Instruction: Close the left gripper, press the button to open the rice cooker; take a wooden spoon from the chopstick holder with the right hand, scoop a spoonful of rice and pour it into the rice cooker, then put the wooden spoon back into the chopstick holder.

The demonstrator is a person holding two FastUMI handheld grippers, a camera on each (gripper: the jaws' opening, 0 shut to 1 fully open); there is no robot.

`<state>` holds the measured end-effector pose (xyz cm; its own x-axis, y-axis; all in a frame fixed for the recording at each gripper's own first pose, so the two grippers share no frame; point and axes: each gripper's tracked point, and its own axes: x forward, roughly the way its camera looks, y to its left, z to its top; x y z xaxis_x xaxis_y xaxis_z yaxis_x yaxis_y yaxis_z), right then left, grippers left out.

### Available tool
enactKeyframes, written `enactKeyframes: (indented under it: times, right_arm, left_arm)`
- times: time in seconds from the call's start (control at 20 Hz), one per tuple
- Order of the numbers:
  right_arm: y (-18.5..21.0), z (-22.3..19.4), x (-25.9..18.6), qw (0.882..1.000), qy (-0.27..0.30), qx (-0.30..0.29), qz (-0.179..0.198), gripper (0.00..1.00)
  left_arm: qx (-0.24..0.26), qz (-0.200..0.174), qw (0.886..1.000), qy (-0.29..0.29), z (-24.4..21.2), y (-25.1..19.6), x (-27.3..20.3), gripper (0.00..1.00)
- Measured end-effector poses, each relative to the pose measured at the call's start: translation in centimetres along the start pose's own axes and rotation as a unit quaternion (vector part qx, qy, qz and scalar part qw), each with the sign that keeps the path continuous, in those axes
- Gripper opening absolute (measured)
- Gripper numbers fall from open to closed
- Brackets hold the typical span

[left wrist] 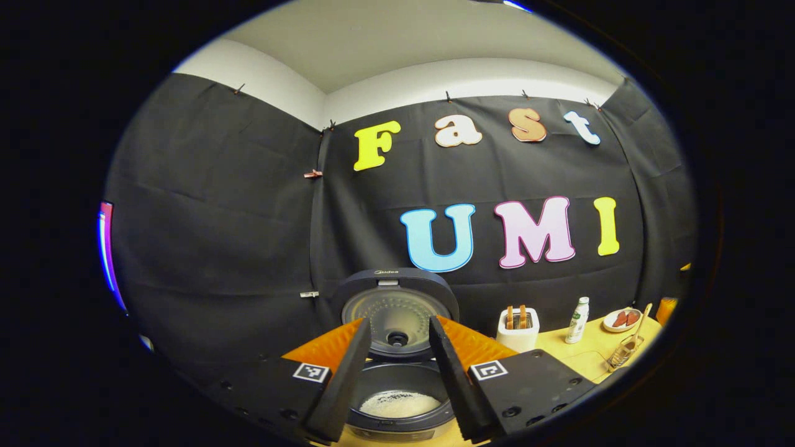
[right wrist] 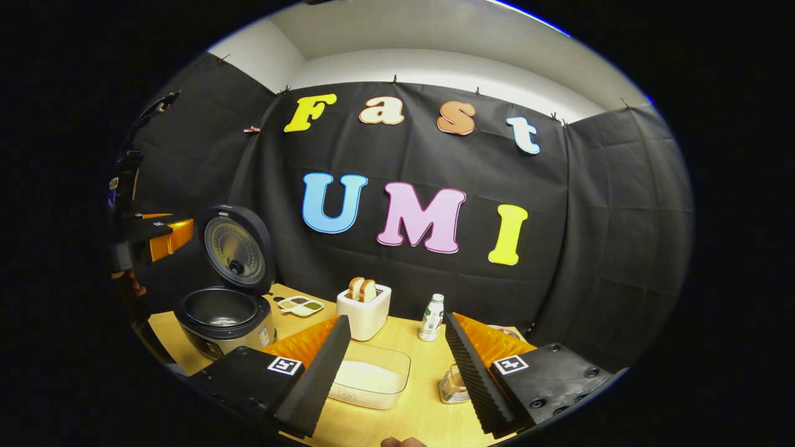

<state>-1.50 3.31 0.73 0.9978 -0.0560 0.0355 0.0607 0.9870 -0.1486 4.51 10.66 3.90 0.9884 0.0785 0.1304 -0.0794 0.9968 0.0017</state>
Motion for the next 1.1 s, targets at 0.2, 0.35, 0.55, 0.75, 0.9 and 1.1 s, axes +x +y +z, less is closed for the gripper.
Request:
enactKeyframes:
  times: [0.2,0.35,0.55,0.75,0.9,1.1]
  right_arm:
    - [-1.9,-1.5,1.9,1.0,0.004,-0.007,-0.007,0.95]
    - [-5.0,-4.4,3.9,0.999,0.032,0.012,-0.024,0.96]
    - [-10.1,-8.9,7.3,0.995,0.076,0.035,-0.045,0.96]
    - [-14.7,-12.6,11.0,0.993,0.1,0.031,-0.058,0.96]
    - [-17.7,-16.2,13.2,0.985,0.136,0.077,-0.078,0.95]
    - [-20.4,-20.2,15.7,0.971,0.17,0.133,-0.099,0.95]
  left_arm:
    - [-0.003,0.019,1.0,0.008,-0.1,0.4,-0.5,0.68]
    - [0.003,0.036,0.999,0.001,0.7,0.2,-1.1,0.68]
    - [0.004,0.046,0.999,0.018,0.3,-1.4,-1.5,0.67]
    - [0.004,0.047,0.998,0.035,0.0,-3.3,-1.8,0.67]
    - [-0.002,0.064,0.996,0.055,-0.4,-3.8,-1.6,0.67]
    - [-0.004,0.089,0.993,0.083,-1.7,-4.0,-1.7,0.66]
